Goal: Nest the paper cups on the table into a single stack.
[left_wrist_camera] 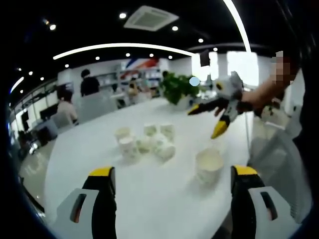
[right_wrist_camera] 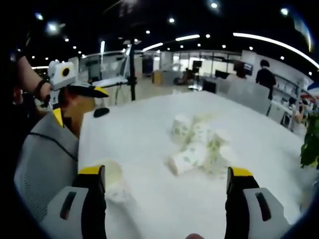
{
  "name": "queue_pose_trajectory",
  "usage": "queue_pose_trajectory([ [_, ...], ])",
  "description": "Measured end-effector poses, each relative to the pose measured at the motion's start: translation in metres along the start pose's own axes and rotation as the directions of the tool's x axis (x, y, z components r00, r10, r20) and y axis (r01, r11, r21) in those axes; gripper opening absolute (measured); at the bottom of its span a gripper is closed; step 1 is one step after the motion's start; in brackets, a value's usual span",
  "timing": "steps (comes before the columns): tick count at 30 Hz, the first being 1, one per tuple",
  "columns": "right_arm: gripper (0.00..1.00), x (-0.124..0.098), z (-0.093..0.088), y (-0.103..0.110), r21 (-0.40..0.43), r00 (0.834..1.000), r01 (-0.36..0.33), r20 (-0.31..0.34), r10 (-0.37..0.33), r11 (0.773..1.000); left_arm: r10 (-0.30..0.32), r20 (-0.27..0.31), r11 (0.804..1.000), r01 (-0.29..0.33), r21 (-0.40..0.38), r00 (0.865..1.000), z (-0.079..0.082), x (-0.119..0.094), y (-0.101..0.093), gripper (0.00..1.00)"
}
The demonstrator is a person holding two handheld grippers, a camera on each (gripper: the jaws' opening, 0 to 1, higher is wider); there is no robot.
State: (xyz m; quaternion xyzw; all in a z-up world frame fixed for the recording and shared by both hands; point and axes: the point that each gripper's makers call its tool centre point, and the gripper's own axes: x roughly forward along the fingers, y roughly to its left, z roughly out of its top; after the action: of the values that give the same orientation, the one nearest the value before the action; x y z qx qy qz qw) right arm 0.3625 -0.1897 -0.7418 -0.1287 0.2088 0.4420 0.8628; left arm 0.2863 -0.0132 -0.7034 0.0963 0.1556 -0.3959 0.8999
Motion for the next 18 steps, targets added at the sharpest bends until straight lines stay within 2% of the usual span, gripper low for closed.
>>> queue_pose_trajectory([
  [18,0.98,0.012,0.005,-0.019,-0.031,1.0,-0.01,-0.024,0.009,0.999,0.006,-0.01,1.0,-0.006,-0.014,1.0,-0.006,-0.001,-0.001,0.96],
])
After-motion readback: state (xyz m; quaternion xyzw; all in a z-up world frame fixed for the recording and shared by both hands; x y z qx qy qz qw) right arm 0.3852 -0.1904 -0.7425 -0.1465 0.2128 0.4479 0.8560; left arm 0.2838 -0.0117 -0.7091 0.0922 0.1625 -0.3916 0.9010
